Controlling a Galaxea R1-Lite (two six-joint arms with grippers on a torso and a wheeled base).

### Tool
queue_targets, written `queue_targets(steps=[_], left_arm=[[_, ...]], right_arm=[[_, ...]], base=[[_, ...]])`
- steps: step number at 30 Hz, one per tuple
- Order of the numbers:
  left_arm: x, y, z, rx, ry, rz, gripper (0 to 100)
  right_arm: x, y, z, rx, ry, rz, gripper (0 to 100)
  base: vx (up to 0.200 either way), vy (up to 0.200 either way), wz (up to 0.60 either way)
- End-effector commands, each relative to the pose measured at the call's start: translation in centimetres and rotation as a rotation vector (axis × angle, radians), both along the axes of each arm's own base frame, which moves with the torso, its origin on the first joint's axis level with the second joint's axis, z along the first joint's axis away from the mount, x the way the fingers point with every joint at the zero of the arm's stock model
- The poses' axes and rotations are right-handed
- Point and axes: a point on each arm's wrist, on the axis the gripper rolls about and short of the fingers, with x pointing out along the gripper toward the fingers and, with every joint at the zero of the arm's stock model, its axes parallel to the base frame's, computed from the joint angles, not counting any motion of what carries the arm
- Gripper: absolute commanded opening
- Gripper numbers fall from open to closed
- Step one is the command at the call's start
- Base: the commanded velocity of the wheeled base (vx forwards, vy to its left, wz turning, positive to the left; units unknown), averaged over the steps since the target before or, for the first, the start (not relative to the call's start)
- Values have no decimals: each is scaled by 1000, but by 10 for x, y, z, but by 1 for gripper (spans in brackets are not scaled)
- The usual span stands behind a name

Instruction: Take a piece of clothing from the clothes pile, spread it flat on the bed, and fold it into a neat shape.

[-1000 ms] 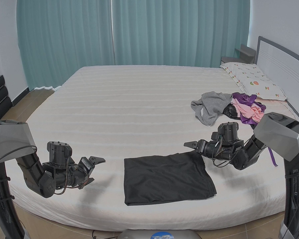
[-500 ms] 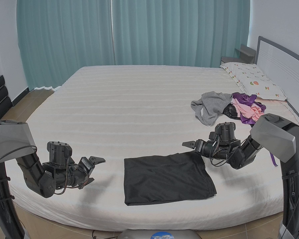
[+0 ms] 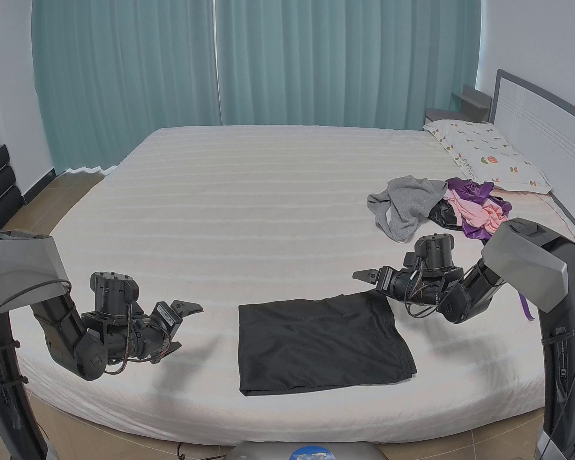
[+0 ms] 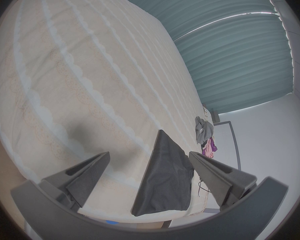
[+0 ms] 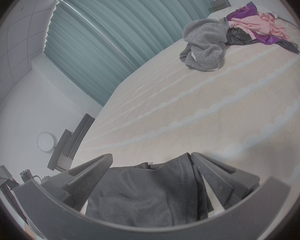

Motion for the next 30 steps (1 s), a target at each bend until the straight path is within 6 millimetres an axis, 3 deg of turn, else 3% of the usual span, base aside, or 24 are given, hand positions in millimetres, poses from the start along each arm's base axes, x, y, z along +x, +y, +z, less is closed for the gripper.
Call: queue_targets(steps=[1, 11, 12, 30], left_arm=[[0, 0, 0, 0, 1, 0, 100], [0, 0, 0, 0, 1, 0, 100], [0, 0, 0, 0, 1, 0, 100], [0, 0, 0, 0, 1, 0, 100]], right_arm=[[0, 0, -3, -1, 5, 1, 100], [2, 0, -10, -7, 21, -1, 100], [2, -1, -10, -6, 19, -2, 0], [6, -20, -8, -9, 35, -48, 0]], base=[[0, 0, 0], [0, 0, 0], [0, 0, 0], [0, 0, 0]])
